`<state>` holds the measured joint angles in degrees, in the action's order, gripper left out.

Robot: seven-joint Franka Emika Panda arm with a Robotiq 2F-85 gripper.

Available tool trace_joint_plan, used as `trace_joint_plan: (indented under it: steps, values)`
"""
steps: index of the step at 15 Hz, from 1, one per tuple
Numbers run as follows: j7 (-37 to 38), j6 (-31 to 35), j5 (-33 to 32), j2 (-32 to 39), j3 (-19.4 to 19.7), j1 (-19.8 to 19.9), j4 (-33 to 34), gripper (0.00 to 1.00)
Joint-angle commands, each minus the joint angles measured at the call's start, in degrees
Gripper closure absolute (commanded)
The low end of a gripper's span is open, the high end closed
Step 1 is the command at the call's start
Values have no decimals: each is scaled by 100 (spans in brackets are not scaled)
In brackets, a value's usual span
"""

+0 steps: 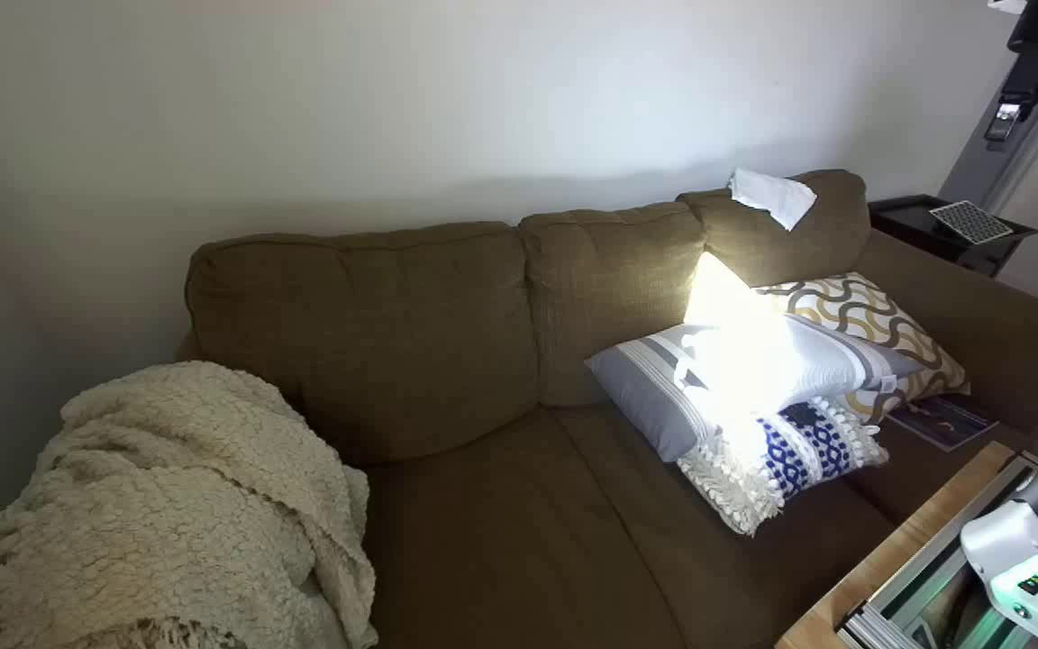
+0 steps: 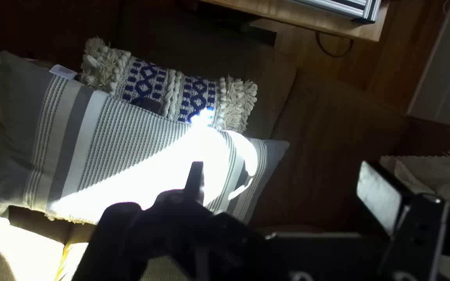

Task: Put the remote on top of the pillows

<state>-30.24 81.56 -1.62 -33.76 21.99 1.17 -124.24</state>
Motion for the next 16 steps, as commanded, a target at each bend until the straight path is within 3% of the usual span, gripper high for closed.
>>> trace_joint_plan:
  steps: [1,8,12,16]
  values:
    - [-67,-13,53,42,-99,144,18,0]
    - [67,90,47,121,-84,209,-59,0]
    - [675,628,131,115,-192,489,-785,0]
    - [1238,1573,253,16,-353,699,-1635,0]
